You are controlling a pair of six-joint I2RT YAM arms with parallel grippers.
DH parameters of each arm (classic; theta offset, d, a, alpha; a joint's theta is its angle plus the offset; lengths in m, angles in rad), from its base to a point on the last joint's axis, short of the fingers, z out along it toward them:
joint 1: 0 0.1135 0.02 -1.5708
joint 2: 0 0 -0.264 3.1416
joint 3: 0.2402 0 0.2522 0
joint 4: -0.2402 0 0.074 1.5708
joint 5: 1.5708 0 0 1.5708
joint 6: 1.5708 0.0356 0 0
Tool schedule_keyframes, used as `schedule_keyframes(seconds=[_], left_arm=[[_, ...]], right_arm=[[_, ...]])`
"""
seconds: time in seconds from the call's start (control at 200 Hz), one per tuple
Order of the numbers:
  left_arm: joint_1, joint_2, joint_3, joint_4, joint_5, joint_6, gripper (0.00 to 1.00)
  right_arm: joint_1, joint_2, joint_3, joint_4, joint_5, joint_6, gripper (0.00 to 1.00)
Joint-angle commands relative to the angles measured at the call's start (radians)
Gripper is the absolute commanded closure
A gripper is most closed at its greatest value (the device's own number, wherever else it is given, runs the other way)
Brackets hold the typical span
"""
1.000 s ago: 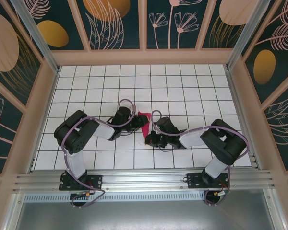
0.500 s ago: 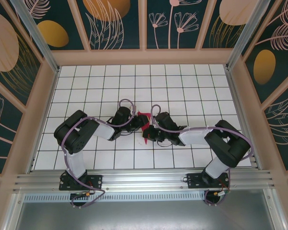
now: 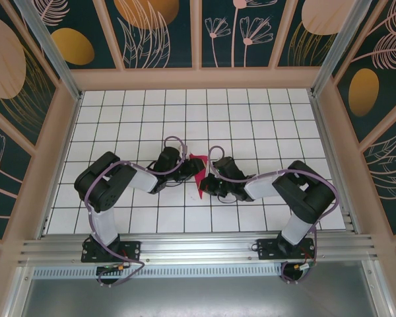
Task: Fold a paper plane with a square sheet of paper (pick it up from the middle)
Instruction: Fold the wing for the fifth time at the center of the table.
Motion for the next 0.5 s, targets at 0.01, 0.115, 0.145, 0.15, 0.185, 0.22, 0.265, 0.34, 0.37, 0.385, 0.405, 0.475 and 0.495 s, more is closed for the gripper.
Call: schedule_keyframes(seconds=[0.01, 0.115, 0.145, 0.15, 0.185, 0.22, 0.265, 0.34, 0.37, 0.385, 0.405, 0.475, 0.495], left_arm=[[0.004, 0.026, 0.036, -0.052, -0.022, 0.041, 0.54], [0.009, 0.038, 0.047, -0.034, -0.021, 0.05, 0.53], [0.01, 0.038, 0.048, -0.026, -0.02, 0.052, 0.53], [0.011, 0.038, 0.049, -0.025, -0.019, 0.053, 0.53], [0.012, 0.038, 0.052, -0.028, -0.021, 0.058, 0.52], [0.014, 0.039, 0.055, -0.036, -0.026, 0.064, 0.52], [0.018, 0.042, 0.057, -0.037, -0.028, 0.072, 0.52], [0.029, 0.05, 0.059, -0.038, -0.025, 0.077, 0.52], [0.032, 0.052, 0.06, -0.039, -0.025, 0.08, 0.52], [0.034, 0.052, 0.059, -0.037, -0.025, 0.082, 0.52], [0.035, 0.052, 0.059, -0.037, -0.027, 0.083, 0.52], [0.042, 0.055, 0.061, -0.03, -0.025, 0.09, 0.52], [0.043, 0.055, 0.062, -0.029, -0.022, 0.092, 0.52]], right_arm=[[-0.011, 0.021, -0.067, -0.166, -0.02, -0.071, 0.99], [-0.019, 0.03, -0.06, -0.19, -0.041, -0.129, 1.0], [-0.022, 0.035, -0.056, -0.201, -0.045, -0.14, 1.0], [-0.023, 0.036, -0.056, -0.202, -0.045, -0.142, 1.0], [-0.028, 0.042, -0.054, -0.209, -0.052, -0.155, 1.0], [-0.035, 0.047, -0.056, -0.211, -0.06, -0.167, 1.0], [-0.039, 0.05, -0.055, -0.215, -0.069, -0.181, 1.0], [-0.045, 0.048, -0.052, -0.233, -0.078, -0.206, 1.0], [-0.047, 0.045, -0.048, -0.247, -0.077, -0.217, 1.0], [-0.048, 0.045, -0.046, -0.253, -0.077, -0.222, 1.0], [-0.049, 0.045, -0.045, -0.261, -0.077, -0.231, 1.0], [-0.054, 0.043, -0.04, -0.281, -0.084, -0.255, 1.0], [-0.056, 0.043, -0.039, -0.289, -0.082, -0.26, 1.0]])
